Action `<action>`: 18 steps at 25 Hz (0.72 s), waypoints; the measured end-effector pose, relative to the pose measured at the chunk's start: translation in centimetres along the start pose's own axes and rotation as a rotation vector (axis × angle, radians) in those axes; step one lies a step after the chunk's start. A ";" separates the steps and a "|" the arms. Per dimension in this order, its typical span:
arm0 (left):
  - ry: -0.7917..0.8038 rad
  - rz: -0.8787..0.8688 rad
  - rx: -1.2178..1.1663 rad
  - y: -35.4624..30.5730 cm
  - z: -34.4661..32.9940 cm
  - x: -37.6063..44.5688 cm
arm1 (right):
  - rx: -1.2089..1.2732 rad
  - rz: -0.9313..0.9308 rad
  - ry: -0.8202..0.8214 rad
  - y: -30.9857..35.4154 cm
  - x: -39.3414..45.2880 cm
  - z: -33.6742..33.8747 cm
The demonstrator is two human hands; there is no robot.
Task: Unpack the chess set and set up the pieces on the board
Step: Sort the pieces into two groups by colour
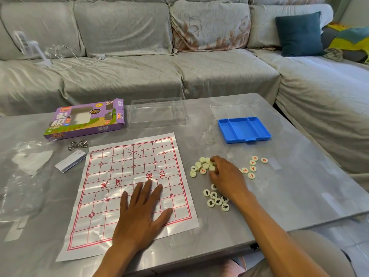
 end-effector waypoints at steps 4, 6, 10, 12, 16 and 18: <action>-0.005 -0.001 0.001 -0.1 0.2 0.0 | -0.030 -0.027 -0.020 -0.7 0.0 0.6; -0.003 0.003 0.005 -0.1 0.3 0.0 | -0.039 -0.028 -0.019 -0.6 -0.2 0.8; 0.007 0.003 0.008 -0.1 0.3 0.0 | -0.072 -0.052 -0.011 -0.9 0.2 0.6; 0.015 0.008 0.010 -0.1 0.2 -0.1 | -0.003 -0.094 0.021 -1.4 0.7 0.6; 0.022 0.015 0.015 -0.2 0.3 -0.1 | 0.089 -0.116 0.117 -2.0 1.0 0.7; 0.027 0.014 0.014 -0.2 0.4 0.0 | 0.043 -0.093 0.079 -2.1 0.8 1.0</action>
Point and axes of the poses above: each hand's wrist, its own x-axis towards the middle knuckle, its own z-axis out of the back of the hand, y = z × x, the point moved 8 cm from there along x, towards the middle knuckle, and after that the axes turned 15 degrees about -z, right-handed, at the moved point
